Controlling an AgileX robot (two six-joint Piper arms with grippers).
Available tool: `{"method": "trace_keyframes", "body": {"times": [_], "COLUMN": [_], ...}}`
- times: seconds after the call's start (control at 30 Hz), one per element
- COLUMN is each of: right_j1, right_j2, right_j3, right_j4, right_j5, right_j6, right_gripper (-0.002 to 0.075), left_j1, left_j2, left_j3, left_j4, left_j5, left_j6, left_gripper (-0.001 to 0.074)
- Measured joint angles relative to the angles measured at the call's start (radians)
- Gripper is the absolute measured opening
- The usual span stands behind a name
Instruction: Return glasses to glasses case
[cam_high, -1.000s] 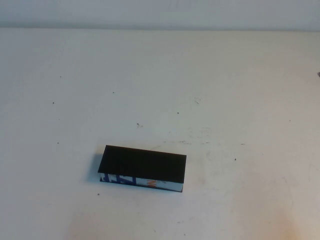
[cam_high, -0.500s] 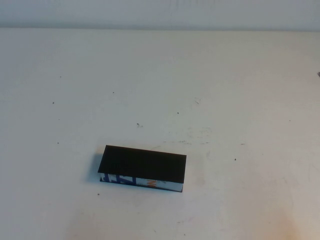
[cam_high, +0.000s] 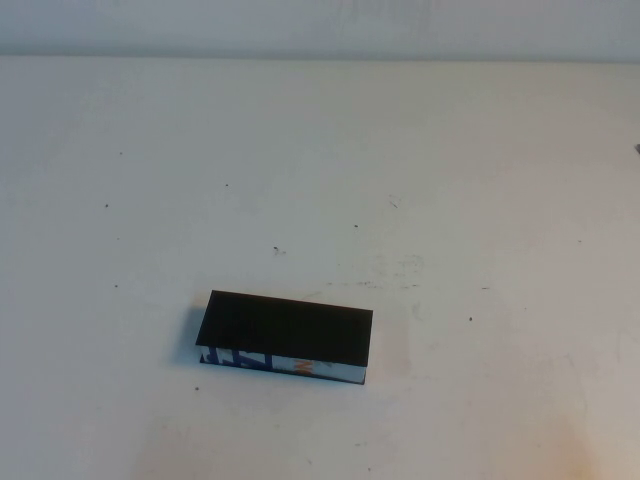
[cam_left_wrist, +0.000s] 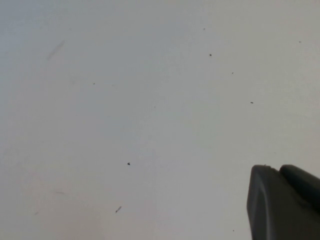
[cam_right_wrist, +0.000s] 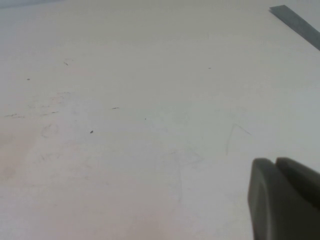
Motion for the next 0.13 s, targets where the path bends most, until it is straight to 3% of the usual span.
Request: {"method": "trace_keyframes", "body": {"times": [0.13], "right_j1": [0.0], "right_j2": [0.0], "right_j3": [0.0], "right_j4": [0.0], "right_j5": [0.0], "right_j6": [0.0], "right_gripper": [-0.0011], "left_j1": [0.0], "left_j2": [0.0], "left_j3": [0.0], "left_j4": [0.0], "left_j5": [0.0], "left_j6": [0.0], "left_gripper": [-0.0001]}}
